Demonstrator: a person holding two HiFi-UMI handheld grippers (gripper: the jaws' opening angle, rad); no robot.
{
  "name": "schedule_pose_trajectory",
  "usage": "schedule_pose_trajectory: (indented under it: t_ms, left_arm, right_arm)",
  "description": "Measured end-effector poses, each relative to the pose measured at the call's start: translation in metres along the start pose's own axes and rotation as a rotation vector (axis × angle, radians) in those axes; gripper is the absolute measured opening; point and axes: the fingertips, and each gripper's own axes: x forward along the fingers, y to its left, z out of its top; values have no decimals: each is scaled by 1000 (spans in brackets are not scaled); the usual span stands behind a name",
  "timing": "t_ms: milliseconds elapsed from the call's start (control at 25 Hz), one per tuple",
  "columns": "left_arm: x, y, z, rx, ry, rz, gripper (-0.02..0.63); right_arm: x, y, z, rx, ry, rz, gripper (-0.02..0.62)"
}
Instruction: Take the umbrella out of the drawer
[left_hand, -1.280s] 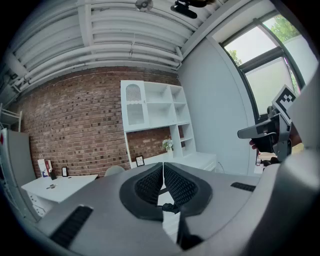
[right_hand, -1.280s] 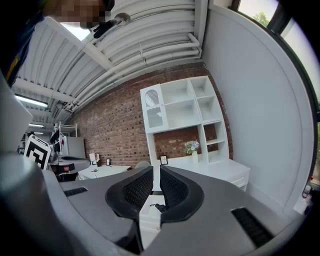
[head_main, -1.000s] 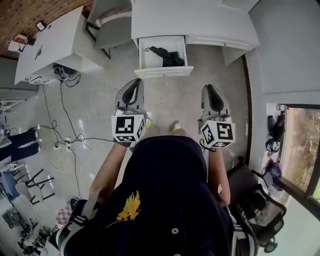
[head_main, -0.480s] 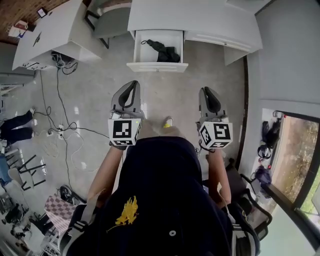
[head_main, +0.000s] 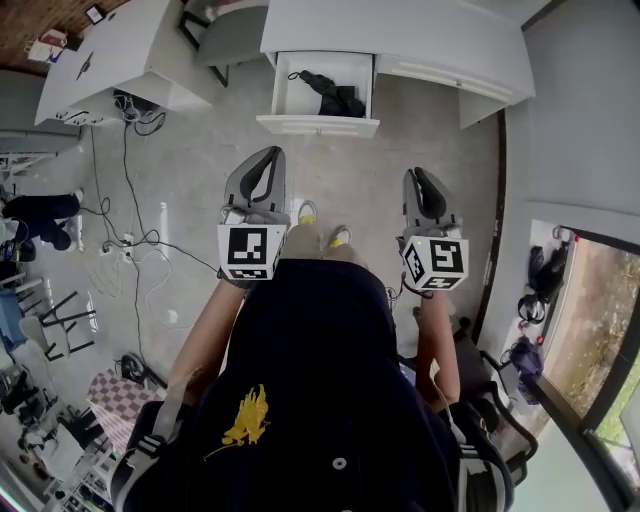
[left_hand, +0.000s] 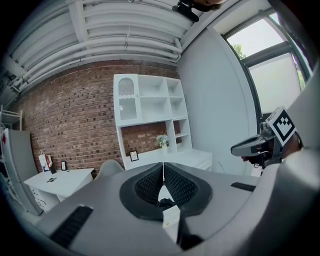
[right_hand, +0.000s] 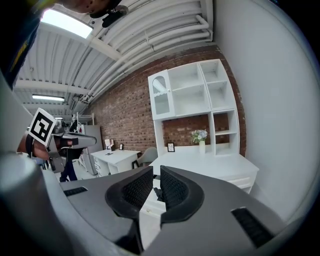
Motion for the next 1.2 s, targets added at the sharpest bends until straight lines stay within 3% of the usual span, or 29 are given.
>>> schedule_pose_trajectory:
  t_ms: [200,720,1200]
  left_arm:
    - [1,7,-5,16,30,-5,21]
    - [80,5,1,11,-7,-127,21]
    - [168,110,2,-53,-37,-106,21]
  right_arm:
    - [-8,6,-3,-7,-28,7,57]
    - [4,-43,2,10,11,-144,50]
    - [123,-41,55,-5,52,-142,51]
